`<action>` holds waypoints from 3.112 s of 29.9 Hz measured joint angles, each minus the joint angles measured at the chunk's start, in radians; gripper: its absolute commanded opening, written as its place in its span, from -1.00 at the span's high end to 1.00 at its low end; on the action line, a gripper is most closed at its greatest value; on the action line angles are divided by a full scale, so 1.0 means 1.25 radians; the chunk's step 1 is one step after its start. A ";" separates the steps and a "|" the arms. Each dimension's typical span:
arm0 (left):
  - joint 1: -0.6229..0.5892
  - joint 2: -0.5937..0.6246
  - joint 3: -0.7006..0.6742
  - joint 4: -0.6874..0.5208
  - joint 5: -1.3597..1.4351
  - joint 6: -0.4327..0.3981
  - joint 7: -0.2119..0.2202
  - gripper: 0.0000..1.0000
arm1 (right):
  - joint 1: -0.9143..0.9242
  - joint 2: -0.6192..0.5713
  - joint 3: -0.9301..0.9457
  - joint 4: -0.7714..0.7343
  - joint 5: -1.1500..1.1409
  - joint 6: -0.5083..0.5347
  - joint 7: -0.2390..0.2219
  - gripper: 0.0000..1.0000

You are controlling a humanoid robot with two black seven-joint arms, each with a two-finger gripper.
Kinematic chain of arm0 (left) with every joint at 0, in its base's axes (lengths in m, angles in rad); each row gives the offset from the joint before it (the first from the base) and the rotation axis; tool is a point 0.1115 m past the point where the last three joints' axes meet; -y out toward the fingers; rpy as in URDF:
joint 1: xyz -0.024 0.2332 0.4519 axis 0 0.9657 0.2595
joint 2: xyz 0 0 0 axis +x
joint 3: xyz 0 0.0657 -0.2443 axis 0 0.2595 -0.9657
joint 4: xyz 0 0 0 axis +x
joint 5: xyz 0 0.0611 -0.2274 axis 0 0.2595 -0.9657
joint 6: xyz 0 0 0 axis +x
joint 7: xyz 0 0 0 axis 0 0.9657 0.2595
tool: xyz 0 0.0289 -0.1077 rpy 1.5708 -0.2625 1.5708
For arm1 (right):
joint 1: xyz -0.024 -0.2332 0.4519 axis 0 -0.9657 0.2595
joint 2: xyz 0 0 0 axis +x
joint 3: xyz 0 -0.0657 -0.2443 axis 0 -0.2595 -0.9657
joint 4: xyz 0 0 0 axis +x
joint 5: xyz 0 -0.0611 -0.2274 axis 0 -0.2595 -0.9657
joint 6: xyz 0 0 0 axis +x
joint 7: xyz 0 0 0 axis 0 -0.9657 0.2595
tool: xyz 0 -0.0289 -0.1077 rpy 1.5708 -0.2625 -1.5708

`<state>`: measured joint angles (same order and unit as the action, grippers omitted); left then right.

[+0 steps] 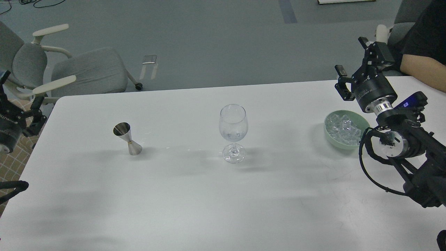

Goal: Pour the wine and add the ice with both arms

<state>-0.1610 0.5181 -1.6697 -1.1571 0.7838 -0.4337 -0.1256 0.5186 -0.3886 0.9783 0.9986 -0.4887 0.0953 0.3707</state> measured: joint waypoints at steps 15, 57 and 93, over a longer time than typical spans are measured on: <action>-0.155 -0.027 0.148 -0.007 0.027 -0.006 -0.025 -0.95 | -0.076 -0.322 -0.112 0.154 -0.560 -0.060 0.008 -1.00; -0.141 -0.111 0.151 -0.030 0.028 -0.013 -0.025 -0.95 | -0.043 -0.133 -0.248 -0.163 -1.201 -0.254 0.003 -0.12; -0.141 -0.111 0.152 -0.031 0.028 -0.013 -0.025 -0.96 | -0.010 -0.240 -0.177 0.137 -1.143 -0.253 -0.016 1.00</action>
<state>-0.3368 0.3789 -1.4801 -1.1963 0.8191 -0.4496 -0.1565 0.5064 -0.6882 0.7571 1.1697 -1.9169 -0.2212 0.3510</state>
